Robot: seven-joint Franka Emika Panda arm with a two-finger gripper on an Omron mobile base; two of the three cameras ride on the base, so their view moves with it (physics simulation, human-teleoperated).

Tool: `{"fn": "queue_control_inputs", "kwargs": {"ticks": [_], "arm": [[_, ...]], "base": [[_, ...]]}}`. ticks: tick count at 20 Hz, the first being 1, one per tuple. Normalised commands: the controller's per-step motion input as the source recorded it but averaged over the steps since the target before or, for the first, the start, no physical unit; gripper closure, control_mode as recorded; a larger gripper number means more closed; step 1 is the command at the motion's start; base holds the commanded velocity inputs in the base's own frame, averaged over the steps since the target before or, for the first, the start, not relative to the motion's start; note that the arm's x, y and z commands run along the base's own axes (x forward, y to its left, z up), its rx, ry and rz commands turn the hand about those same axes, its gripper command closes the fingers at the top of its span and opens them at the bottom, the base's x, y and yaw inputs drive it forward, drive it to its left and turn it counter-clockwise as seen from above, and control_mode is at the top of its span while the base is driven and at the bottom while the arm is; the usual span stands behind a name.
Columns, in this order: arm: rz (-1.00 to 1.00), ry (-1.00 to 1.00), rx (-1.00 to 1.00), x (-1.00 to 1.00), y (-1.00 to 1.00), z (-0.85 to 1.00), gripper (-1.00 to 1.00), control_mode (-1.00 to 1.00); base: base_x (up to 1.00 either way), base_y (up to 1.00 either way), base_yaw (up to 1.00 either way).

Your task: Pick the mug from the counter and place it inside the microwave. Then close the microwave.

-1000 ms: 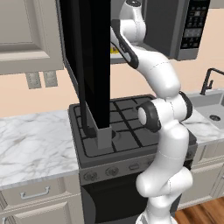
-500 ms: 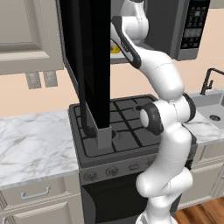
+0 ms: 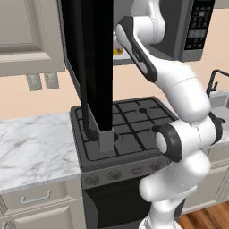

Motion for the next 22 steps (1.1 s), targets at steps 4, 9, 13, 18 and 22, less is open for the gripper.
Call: {"fn": "queue_control_inputs", "kwargs": {"ticks": [4, 9, 13, 18, 22], "arm": [[0.00, -0.12, 0.00, -0.97, -0.07, -0.33, -1.00, -1.00], [0.00, -0.12, 0.00, -0.97, -0.10, -0.30, -1.00, -1.00], [0.00, -0.08, 0.00, -0.91, -0.12, -0.01, -1.00, -1.00], [0.00, 0.00, 0.00, -0.88, -0.26, 0.32, -1.00, -1.00], [0.00, 0.00, 0.00, -0.85, -0.18, 0.49, -1.00, -1.00]], "base": [[0.00, 0.00, 0.00], [0.00, 0.00, 0.00], [0.00, 0.00, 0.00], [0.00, 0.00, 0.00], [0.00, 0.00, 0.00]]}}
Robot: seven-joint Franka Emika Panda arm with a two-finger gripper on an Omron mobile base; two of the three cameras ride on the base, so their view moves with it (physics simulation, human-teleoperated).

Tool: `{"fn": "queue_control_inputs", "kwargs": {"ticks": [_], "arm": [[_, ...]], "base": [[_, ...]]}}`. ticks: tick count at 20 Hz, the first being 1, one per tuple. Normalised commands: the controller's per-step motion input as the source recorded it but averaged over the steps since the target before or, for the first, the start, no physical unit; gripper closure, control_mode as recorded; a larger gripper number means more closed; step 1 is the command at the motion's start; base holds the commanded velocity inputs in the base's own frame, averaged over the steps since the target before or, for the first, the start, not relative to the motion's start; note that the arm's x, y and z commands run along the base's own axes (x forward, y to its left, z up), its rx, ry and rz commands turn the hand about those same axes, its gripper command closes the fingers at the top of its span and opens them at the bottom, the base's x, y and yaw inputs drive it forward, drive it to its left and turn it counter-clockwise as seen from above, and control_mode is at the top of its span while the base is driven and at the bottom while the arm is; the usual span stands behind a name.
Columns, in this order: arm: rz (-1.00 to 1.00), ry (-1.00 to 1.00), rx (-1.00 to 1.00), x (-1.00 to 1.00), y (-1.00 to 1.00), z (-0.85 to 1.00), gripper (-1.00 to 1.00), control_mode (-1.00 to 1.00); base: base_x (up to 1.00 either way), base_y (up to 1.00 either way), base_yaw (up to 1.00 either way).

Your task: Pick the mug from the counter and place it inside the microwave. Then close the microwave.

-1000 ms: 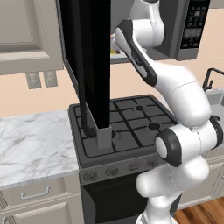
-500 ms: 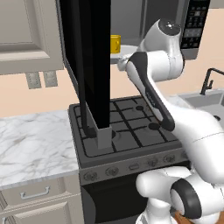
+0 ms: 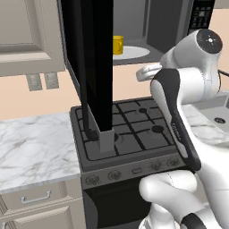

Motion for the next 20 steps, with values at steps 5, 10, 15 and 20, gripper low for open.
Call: {"fn": "queue_control_inputs", "kwargs": {"ticks": [5, 10, 15, 20], "arm": [[0.00, -0.07, 0.00, -0.64, -0.04, 0.47, -1.00, -1.00], [0.00, -0.20, 0.00, -0.39, -0.03, 0.17, -1.00, -1.00], [0.00, -0.27, 0.00, -0.01, -0.01, 0.00, -1.00, -1.00], [0.00, -0.21, 0.00, -0.18, 0.00, 0.00, -1.00, -1.00]], "base": [[0.00, 0.00, 0.00], [0.00, 0.00, 0.00], [0.00, 0.00, 0.00], [0.00, 0.00, 0.00]]}}
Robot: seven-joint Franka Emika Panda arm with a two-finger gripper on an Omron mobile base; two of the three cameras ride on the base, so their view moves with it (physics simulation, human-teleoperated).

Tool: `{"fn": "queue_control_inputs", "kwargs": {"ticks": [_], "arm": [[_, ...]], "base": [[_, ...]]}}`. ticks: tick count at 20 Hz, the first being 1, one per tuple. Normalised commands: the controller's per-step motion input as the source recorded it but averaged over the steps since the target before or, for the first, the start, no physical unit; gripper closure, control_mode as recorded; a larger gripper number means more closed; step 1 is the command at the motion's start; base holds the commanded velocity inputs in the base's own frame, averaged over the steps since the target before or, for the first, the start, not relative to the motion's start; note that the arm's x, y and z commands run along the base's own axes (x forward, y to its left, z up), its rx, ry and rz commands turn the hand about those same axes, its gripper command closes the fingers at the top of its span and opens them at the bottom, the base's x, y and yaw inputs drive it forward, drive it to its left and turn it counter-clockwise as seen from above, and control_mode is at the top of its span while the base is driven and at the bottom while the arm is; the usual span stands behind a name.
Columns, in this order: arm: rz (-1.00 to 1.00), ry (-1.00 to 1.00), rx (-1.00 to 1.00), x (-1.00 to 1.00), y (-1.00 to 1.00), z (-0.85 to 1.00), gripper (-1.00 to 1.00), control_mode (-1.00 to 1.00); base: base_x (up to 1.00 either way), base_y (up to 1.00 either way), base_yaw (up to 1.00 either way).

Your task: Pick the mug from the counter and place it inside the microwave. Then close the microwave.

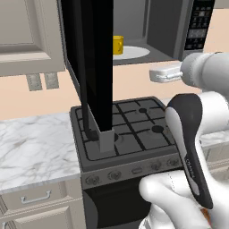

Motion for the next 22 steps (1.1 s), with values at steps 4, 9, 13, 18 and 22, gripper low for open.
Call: {"fn": "queue_control_inputs", "kwargs": {"ticks": [4, 9, 13, 18, 22], "arm": [[0.00, -0.16, 0.00, -0.63, 0.02, 0.20, -1.00, -1.00], [0.00, -0.15, 0.00, -0.54, 0.14, 0.15, -1.00, -1.00], [0.00, -0.09, 0.00, -0.47, 0.22, 0.19, -1.00, -1.00], [0.00, 0.05, 0.00, -0.68, 0.17, 0.03, -1.00, -1.00], [0.00, 0.17, 0.00, -0.66, 0.00, -0.01, -1.00, -1.00]], "base": [[0.00, 0.00, 0.00], [0.00, 0.00, 0.00], [0.00, 0.00, 0.00], [0.00, 0.00, 0.00], [0.00, 0.00, 0.00]]}}
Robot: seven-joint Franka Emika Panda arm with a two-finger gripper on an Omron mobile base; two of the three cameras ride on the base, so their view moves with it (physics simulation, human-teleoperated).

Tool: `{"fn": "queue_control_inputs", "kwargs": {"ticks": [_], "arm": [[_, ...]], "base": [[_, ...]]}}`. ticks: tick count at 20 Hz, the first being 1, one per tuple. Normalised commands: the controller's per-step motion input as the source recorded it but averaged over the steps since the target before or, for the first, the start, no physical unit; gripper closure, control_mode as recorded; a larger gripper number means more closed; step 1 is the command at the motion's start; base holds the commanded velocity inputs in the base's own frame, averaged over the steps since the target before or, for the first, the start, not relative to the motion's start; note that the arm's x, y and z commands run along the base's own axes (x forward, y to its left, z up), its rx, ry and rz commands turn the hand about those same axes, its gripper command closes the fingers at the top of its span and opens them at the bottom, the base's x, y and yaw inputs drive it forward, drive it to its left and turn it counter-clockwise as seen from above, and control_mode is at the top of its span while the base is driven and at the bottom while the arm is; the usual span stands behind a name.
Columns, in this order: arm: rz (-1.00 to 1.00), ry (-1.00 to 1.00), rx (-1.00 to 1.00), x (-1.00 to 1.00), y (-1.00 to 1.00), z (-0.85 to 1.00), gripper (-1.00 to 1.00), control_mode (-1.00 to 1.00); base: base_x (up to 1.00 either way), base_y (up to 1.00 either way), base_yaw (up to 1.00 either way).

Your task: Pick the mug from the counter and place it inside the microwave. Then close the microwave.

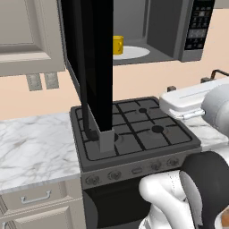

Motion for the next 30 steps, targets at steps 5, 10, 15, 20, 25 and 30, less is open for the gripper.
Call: {"fn": "queue_control_inputs", "kwargs": {"ticks": [5, 10, 15, 20, 25, 30], "arm": [[0.00, 0.10, 0.01, -0.56, 0.00, 0.00, -1.00, -1.00], [0.00, 0.00, 0.02, -0.47, 0.00, 0.08, -1.00, -1.00], [0.00, 0.00, 0.01, -0.50, 0.00, 0.00, -1.00, -1.00], [0.00, 0.00, 0.01, -0.32, 0.05, 0.00, -1.00, -1.00], [0.01, -0.01, 0.00, -0.19, 0.32, -0.01, -1.00, -1.00], [0.00, -0.02, 0.00, -0.23, 0.50, 0.00, -1.00, -1.00]], "base": [[0.00, 0.00, 0.00], [0.00, 0.00, 0.00], [0.00, 0.00, 0.00], [0.00, 0.00, 0.00], [0.00, 0.00, 0.00], [0.00, 0.00, 0.00]]}}
